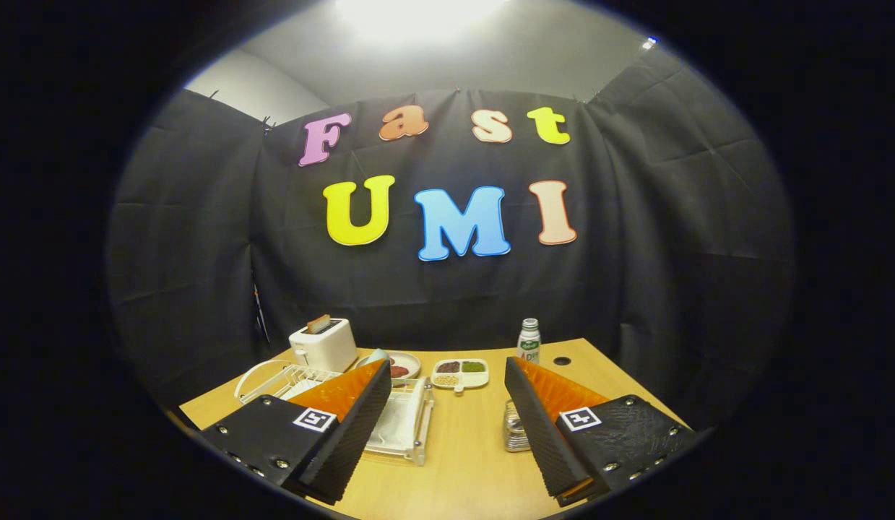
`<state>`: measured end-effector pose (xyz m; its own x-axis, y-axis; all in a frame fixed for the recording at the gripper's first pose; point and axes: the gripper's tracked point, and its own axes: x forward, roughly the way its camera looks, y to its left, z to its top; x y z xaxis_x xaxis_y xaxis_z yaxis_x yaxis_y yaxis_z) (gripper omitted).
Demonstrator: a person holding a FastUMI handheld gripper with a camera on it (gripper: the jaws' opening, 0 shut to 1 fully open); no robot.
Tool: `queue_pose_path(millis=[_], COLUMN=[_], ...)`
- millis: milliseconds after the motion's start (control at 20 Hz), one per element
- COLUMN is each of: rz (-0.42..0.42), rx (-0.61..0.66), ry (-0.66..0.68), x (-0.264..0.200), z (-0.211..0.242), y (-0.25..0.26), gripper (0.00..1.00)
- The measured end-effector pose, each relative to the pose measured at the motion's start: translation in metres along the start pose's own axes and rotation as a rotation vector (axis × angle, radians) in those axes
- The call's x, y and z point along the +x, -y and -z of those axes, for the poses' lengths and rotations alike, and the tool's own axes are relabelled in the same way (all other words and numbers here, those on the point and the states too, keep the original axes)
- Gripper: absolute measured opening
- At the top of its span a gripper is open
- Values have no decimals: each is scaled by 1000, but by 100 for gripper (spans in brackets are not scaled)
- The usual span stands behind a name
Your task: Take the plate from the dish rack, then take the spoon from the basket and place it into the plate.
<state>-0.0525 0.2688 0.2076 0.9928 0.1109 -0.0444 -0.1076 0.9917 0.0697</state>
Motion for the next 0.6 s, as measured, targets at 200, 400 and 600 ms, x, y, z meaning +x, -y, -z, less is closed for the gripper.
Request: queue_pose_path(millis=[200,400,600], rz=[-33,-20,1], rx=[54,82,108], ry=[-64,-157,-246], x=[52,104,149], z=[18,48,80], y=[-53,-82,-91], gripper=[97,97,97])
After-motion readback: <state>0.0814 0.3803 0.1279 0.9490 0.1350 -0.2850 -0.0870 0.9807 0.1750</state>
